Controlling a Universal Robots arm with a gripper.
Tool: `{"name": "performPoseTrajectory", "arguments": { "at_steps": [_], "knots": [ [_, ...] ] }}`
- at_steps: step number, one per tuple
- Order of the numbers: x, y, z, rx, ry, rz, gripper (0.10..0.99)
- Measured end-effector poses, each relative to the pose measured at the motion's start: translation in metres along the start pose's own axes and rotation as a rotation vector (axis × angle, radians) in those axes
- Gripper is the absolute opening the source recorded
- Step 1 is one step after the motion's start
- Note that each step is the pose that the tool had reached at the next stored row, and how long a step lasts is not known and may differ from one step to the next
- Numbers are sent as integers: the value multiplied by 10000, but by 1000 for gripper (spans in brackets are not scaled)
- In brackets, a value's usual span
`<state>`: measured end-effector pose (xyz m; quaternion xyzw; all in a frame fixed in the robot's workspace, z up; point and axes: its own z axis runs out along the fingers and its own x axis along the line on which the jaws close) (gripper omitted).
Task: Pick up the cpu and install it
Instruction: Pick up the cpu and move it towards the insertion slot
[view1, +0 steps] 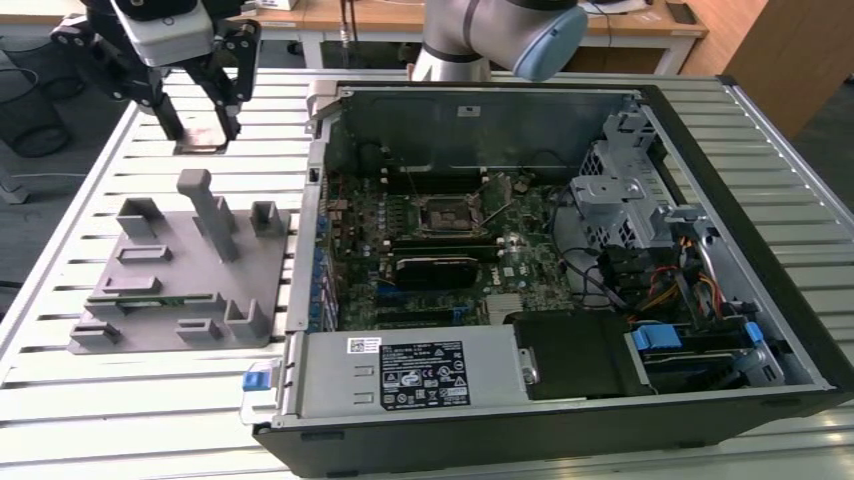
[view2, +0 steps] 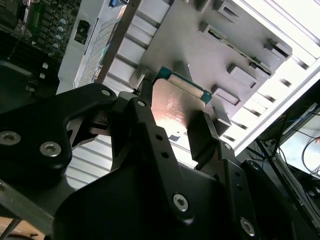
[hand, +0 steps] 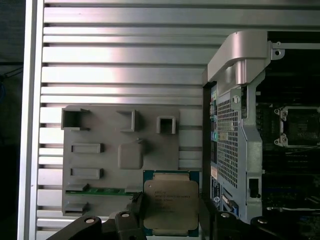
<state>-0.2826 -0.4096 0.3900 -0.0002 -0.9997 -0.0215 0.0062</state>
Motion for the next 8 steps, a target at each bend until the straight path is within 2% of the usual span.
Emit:
{"name": "performPoseTrajectory", "arguments": {
  "at_steps": [8],
  "knots": [
    [-90, 3, -1, 0, 0, 0, 525]
  ]
}}
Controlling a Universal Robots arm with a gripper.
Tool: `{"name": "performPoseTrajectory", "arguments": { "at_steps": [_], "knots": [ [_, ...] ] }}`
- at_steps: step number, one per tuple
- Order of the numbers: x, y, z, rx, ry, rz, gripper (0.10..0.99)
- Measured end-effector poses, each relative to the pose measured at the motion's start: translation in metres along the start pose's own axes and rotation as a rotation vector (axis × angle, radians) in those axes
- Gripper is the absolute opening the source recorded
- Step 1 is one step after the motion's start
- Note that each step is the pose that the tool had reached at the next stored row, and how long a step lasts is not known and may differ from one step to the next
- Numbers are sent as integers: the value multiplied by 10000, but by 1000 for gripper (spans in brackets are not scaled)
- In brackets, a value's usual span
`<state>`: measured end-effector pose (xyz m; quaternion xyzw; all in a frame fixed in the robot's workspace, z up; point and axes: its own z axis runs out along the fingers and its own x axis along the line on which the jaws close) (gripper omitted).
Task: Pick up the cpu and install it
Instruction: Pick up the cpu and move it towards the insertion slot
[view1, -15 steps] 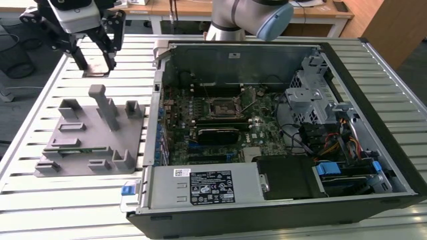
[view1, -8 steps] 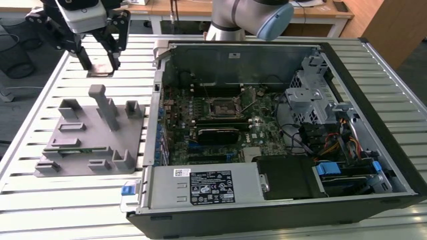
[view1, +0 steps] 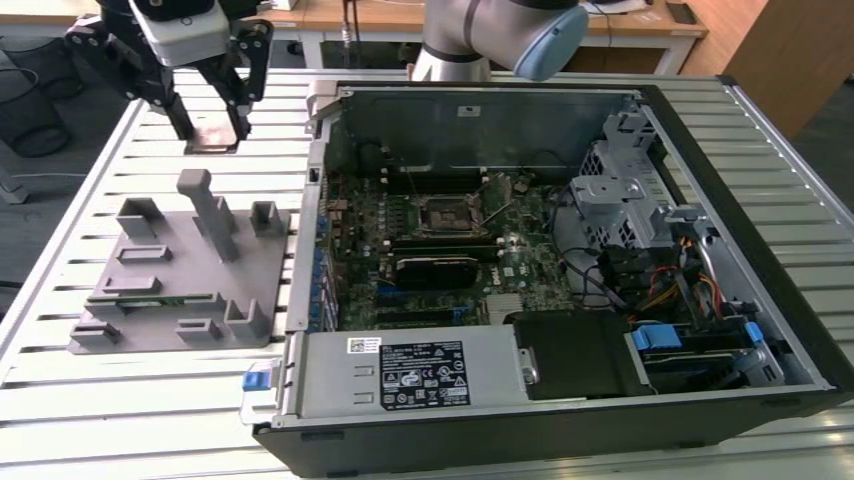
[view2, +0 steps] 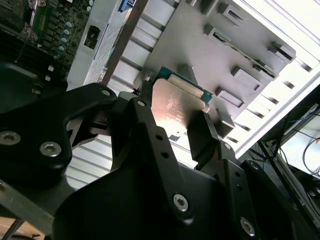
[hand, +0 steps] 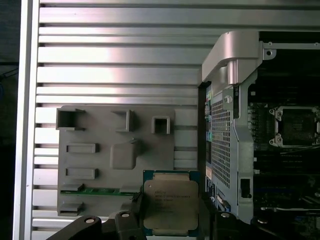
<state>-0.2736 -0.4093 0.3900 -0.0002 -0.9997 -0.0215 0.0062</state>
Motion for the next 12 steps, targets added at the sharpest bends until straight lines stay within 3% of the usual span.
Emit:
{"name": "performPoseTrajectory", "arguments": {
  "at_steps": [12],
  "knots": [
    [-173, 23, 3, 0, 0, 0, 525]
  ]
}}
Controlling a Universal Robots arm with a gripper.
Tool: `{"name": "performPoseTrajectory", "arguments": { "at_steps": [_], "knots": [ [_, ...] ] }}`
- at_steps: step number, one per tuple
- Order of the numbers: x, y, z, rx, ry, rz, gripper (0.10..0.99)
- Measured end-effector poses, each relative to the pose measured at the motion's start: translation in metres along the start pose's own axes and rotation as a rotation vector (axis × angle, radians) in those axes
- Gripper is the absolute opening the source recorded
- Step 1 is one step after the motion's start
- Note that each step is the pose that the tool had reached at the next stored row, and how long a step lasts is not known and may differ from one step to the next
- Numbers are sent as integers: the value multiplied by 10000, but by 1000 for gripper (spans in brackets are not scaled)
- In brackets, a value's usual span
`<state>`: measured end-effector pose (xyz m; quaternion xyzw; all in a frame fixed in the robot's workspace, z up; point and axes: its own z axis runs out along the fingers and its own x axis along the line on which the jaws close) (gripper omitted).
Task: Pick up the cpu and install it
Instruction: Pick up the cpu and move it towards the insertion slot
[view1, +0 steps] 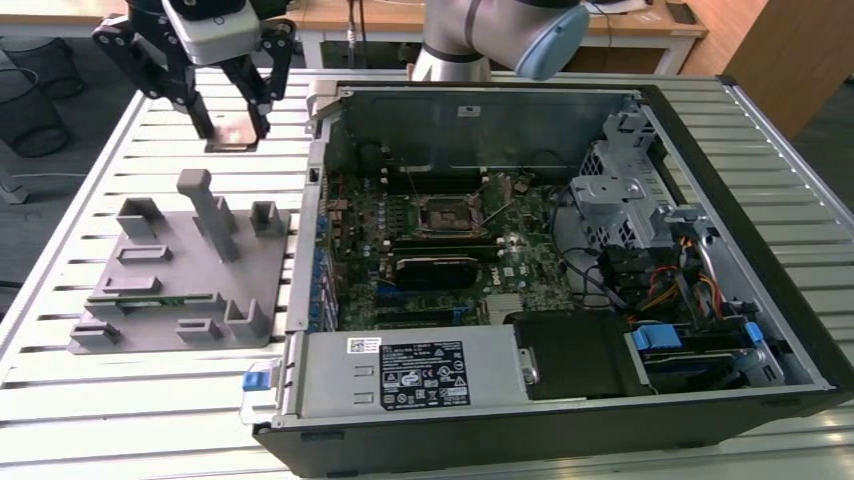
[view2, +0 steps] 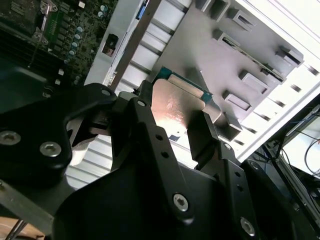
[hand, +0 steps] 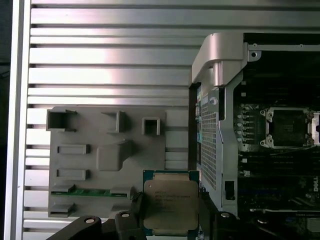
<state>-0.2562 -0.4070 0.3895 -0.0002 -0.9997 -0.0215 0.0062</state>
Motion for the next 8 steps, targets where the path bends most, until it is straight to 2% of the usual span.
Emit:
{"name": "performPoseTrajectory", "arguments": {
  "at_steps": [8],
  "knots": [
    [-146, 12, 2, 0, 0, 0, 525]
  ]
}}
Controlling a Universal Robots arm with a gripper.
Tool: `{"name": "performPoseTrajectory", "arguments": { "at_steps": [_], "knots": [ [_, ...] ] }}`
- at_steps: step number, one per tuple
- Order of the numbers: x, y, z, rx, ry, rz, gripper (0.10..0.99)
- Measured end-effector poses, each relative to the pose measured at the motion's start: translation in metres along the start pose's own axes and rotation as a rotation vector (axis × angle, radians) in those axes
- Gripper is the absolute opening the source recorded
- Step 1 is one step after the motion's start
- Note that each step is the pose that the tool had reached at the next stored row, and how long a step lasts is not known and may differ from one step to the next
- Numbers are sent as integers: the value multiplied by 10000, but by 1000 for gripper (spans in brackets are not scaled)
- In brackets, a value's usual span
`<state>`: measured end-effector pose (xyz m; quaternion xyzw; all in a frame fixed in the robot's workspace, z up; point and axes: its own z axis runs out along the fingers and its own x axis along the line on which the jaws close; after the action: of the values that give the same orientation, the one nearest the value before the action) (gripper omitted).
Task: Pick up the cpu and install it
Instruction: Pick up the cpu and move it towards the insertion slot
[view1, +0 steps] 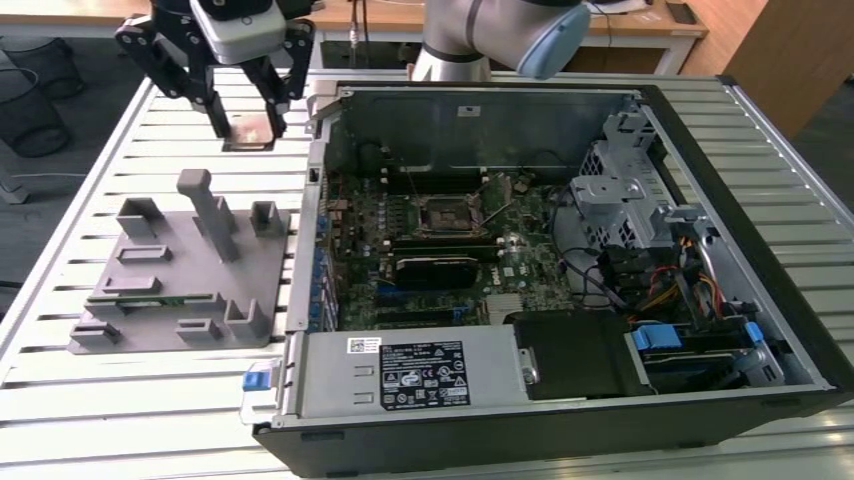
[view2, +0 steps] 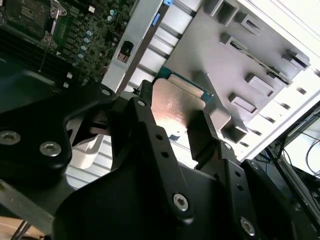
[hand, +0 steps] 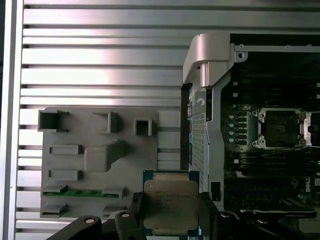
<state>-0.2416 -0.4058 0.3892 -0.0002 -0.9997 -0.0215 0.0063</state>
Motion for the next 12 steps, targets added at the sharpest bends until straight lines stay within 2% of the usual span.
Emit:
{"name": "performPoseTrajectory", "arguments": {
  "at_steps": [12],
  "knots": [
    [-264, 44, 1, 0, 0, 0, 525]
  ]
}}
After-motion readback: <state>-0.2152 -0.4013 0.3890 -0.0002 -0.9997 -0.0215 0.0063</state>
